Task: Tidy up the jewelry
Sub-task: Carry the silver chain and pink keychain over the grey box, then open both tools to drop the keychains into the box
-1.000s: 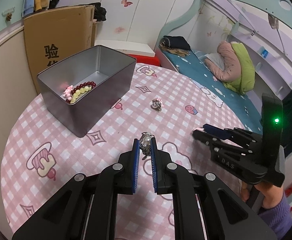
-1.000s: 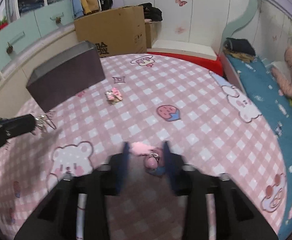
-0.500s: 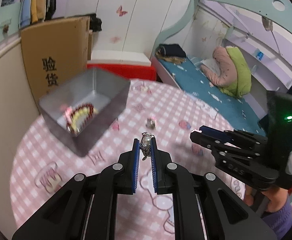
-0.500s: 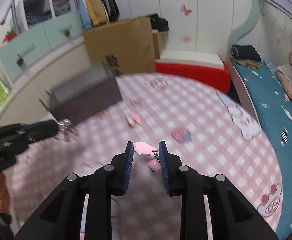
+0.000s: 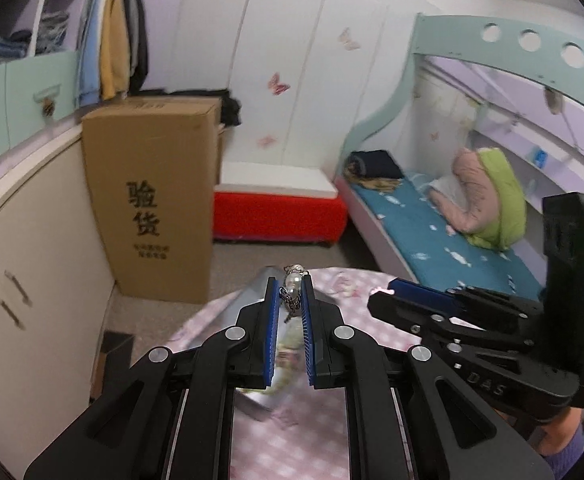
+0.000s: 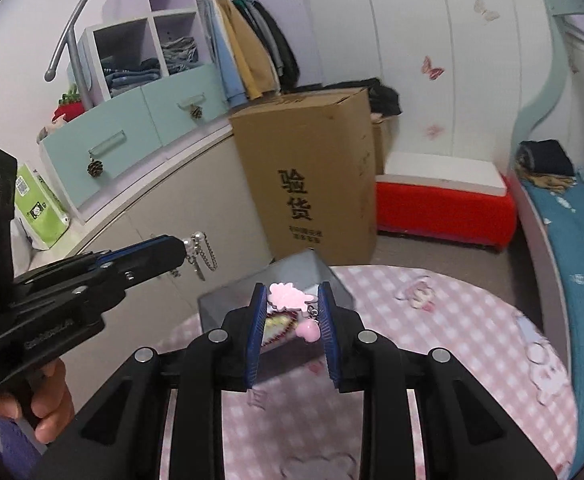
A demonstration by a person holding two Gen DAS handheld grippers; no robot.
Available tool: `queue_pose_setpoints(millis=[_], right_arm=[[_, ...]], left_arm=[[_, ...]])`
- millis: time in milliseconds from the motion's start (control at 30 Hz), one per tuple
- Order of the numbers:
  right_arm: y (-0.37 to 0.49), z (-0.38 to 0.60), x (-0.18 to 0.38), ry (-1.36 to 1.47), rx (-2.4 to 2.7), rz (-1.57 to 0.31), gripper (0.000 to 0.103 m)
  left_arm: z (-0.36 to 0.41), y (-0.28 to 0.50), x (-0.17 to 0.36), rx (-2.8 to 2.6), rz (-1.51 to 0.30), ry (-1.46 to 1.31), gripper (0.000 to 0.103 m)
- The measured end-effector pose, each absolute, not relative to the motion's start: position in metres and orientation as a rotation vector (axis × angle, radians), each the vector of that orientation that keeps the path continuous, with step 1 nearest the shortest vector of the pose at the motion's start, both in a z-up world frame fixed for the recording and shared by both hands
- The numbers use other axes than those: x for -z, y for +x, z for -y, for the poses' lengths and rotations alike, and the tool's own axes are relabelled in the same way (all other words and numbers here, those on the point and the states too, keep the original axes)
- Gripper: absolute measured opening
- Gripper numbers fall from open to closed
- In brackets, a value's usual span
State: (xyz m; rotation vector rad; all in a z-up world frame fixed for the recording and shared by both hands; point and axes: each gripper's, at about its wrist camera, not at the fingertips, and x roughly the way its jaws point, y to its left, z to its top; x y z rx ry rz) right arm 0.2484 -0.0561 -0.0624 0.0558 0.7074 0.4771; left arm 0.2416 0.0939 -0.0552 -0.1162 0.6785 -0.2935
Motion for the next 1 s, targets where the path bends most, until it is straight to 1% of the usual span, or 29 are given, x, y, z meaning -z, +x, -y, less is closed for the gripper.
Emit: queue_pose_setpoints(millis=[233, 367, 433, 767, 867, 900, 933, 967, 1000], right_arm=[[0.278, 0.022, 0.089, 0.06, -0.5, -0.789, 0.025], [0.286, 0.015, 0.105, 0.048, -0.492, -0.831, 0.026], [0.289, 0.014, 0.111, 0.052, -0.49, -0.844, 0.026], [0.293, 0.013, 0.117, 0.067, -0.491, -0.867, 0.026], [0.293, 0.014, 0.117, 0.08, -0.498, -0.872, 0.028], [0.292, 0.016, 0.117, 0.085, -0.495, -0.871, 0.032], [0.292, 0.018, 0.116, 0.089, -0.495, -0.872, 0.036], [0.292, 0.02, 0.116, 0.091, -0.488, -0.869, 0.038], [0.29, 0.024, 0.114, 0.09, -0.474, -0.861, 0.038]], left_arm=[[-0.106, 0.27, 0.102, 0.282, -0.801, -0.135, 0.012], [-0.105, 0.275, 0.121, 0.278, -0.84, -0.121, 0.012], [-0.107, 0.278, 0.126, 0.272, -0.845, -0.133, 0.014], [-0.115, 0.275, 0.124, 0.254, -0.844, -0.169, 0.014], [-0.113, 0.273, 0.123, 0.246, -0.848, -0.161, 0.014], [-0.113, 0.272, 0.123, 0.243, -0.85, -0.16, 0.018], [-0.113, 0.272, 0.122, 0.241, -0.852, -0.16, 0.031], [-0.114, 0.27, 0.121, 0.218, -0.845, -0.159, 0.04], [-0.117, 0.267, 0.118, 0.201, -0.825, -0.165, 0.056]])
